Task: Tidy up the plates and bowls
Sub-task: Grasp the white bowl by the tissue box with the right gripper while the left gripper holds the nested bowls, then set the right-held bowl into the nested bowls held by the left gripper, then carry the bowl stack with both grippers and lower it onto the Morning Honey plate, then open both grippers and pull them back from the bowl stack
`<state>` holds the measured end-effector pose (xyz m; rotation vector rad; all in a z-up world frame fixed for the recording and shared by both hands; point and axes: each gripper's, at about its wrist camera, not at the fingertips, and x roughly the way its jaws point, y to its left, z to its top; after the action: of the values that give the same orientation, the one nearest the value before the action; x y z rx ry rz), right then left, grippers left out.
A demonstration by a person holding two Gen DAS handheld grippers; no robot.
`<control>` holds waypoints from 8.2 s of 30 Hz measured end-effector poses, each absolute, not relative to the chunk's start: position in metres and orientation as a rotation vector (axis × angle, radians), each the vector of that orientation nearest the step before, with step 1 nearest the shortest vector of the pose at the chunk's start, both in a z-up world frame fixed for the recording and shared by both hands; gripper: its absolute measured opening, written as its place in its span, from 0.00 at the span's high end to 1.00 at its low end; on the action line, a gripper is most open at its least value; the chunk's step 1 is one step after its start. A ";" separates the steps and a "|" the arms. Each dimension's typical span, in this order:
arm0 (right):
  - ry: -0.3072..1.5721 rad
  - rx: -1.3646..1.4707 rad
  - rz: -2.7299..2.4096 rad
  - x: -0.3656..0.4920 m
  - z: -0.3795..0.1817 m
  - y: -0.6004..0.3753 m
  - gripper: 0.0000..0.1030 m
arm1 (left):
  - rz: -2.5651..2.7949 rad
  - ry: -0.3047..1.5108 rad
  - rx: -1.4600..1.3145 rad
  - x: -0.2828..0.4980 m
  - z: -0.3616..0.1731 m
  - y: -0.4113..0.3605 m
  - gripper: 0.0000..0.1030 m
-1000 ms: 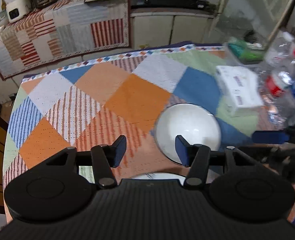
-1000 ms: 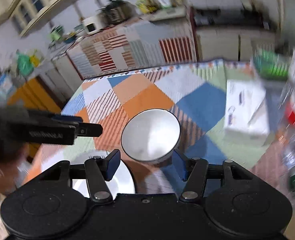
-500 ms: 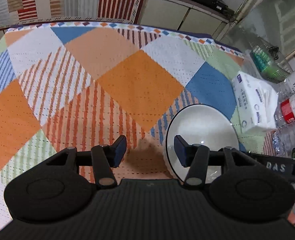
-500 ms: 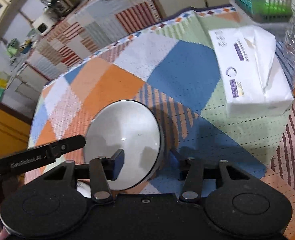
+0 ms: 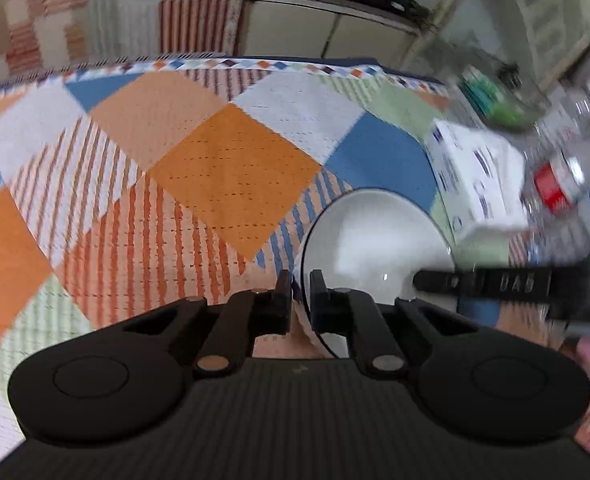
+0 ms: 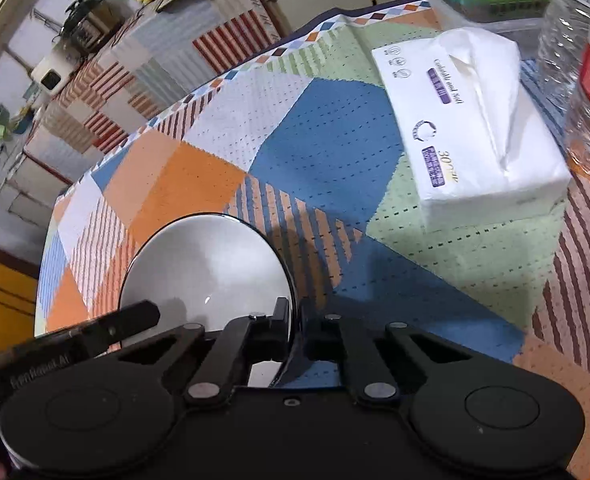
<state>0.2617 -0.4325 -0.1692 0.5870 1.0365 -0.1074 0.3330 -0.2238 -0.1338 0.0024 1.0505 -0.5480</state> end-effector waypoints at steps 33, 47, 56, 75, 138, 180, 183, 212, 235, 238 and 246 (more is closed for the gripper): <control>0.986 0.427 0.074 0.109 -0.056 -0.439 0.89 | -0.706 1.163 0.052 0.186 -0.021 -0.220 0.89; 0.992 0.307 0.009 0.068 -0.082 -0.443 0.89 | -0.702 1.264 0.120 0.161 -0.049 -0.256 0.89; 0.943 0.087 0.011 0.064 -0.097 -0.425 0.89 | -0.671 1.337 0.191 0.160 -0.075 -0.271 0.89; 0.878 -0.251 0.015 0.066 -0.128 -0.393 0.78 | -0.660 1.357 0.110 0.169 -0.091 -0.269 0.75; 0.701 -0.097 0.225 0.030 -0.213 -0.384 0.04 | -0.596 1.154 -0.297 0.129 -0.151 -0.228 0.56; 0.564 -0.186 0.272 0.024 -0.121 -0.317 0.05 | -0.673 1.111 -0.149 0.135 -0.046 -0.160 0.57; 0.556 -0.193 0.291 0.031 -0.117 -0.305 0.05 | -0.656 1.111 -0.156 0.143 -0.040 -0.143 0.57; 0.702 -0.129 0.309 0.098 -0.181 -0.241 0.05 | -0.568 1.259 -0.161 0.225 -0.121 -0.092 0.57; 0.716 -0.082 0.201 0.069 -0.175 -0.241 0.06 | -0.517 1.060 -0.061 0.196 -0.115 -0.097 0.56; 0.698 -0.063 0.191 0.055 -0.165 -0.243 0.06 | -0.501 1.038 -0.070 0.192 -0.109 -0.093 0.56; 0.644 -0.085 0.161 0.016 -0.136 -0.237 0.06 | -0.510 1.018 -0.082 0.172 -0.079 -0.078 0.54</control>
<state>0.0160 -0.2371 -0.1358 -0.0852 0.6437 0.1606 0.1715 -0.0776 -0.0787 -0.0819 1.0176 -0.5105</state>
